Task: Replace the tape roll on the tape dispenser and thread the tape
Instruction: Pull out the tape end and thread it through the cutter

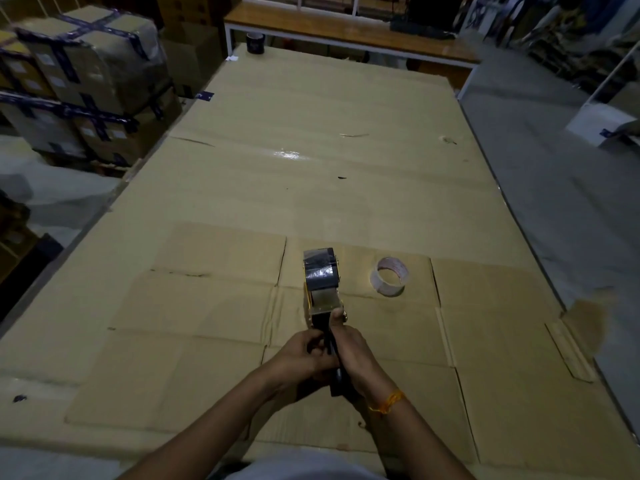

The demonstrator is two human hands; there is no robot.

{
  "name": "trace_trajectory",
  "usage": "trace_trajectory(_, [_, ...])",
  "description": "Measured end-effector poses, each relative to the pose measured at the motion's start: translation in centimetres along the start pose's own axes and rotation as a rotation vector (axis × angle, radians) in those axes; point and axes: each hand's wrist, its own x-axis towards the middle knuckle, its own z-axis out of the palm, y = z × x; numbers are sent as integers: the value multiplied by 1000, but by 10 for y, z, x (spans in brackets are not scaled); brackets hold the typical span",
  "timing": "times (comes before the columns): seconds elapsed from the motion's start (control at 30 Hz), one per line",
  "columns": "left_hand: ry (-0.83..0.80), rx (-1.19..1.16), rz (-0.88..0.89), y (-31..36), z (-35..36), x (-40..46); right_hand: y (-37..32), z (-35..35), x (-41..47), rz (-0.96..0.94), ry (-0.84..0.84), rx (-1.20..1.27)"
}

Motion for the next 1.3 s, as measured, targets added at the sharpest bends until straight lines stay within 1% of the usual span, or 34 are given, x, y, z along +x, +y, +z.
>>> trace_trajectory(0.1, [-15,-14,-19,-2,5,3,-1,3,8,80,18,-30])
trace_trajectory(0.2, [-23,3,-5,-3,9,3,-2,5,14,176,29,51])
trace_trajectory(0.27, [-25,11,16,-4,10,2,-3,6,16,182,49,107])
trace_trajectory(0.33, [14,-8,24,-7,10,4,-5,6,16,182,71,134])
trace_trajectory(0.43, [23,-39,28,-6,9,8,-8,5,14,177,66,179])
trace_trajectory(0.53, [1,28,40,-6,6,7,-5,5,14,165,67,162])
trace_trajectory(0.63, [-11,13,44,-2,2,5,0,7,12,103,61,90])
trace_trajectory(0.8, [-58,33,95,4,-8,1,3,10,9,-62,84,-66])
trace_trajectory(0.9, [-101,73,164,10,-13,-1,2,9,8,-123,92,-30])
trace_trajectory(1.03, [-114,-12,199,9,-19,-2,-2,6,16,-228,138,-38])
trace_trajectory(1.13, [-46,-64,181,5,-24,-3,-5,1,25,-181,207,-110])
trace_trajectory(1.3, [158,-72,101,-9,-34,3,-3,0,26,-78,218,-280])
